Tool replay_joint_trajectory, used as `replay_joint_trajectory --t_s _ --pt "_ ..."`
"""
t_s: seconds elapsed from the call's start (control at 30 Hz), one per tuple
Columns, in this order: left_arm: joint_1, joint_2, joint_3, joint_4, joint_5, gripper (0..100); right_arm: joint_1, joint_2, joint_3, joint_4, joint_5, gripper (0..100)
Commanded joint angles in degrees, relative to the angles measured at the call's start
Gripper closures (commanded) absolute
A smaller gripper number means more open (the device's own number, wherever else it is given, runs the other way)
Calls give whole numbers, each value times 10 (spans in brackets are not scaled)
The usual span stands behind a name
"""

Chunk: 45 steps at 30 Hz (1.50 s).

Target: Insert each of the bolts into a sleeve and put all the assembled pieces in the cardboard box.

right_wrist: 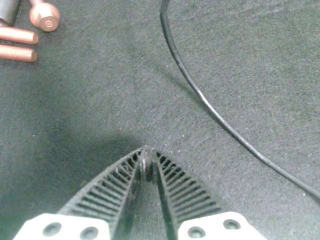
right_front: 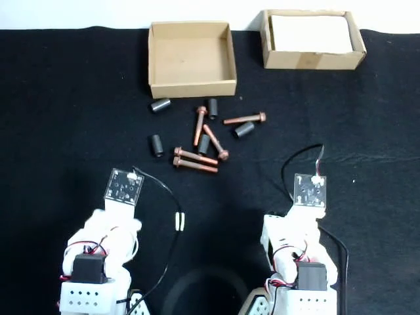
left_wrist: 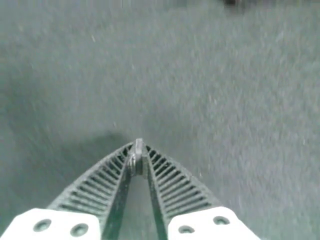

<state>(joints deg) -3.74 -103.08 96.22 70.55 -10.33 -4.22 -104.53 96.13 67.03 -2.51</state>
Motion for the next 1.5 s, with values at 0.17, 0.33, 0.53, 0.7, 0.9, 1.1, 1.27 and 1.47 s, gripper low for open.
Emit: replay_joint_trajectory --t_s 0.17,0.33,0.53,0.7,0.9,1.1,1.27,1.47 --pt "3 0 -18 -113 -2 990 4 -6 70 0 -3 992" --pt "1 1 -99 -178 -49 990 -1 -6 24 -8 -5 992" --pt "-12 2 -205 -242 -55 990 -71 51 -127 -7 -26 992" --pt "-51 82 -298 -370 -55 990 -124 274 -349 -7 -27 992" --pt "-70 294 -464 -473 -51 990 -134 603 -670 -7 -27 992" --pt "-78 424 -458 -448 -53 988 -138 841 -917 26 -27 959" --pt "-125 516 -428 -383 -84 987 -138 1032 -1099 100 -71 841" --pt "-141 704 -421 -362 -58 987 -138 1281 -1357 221 -236 839"
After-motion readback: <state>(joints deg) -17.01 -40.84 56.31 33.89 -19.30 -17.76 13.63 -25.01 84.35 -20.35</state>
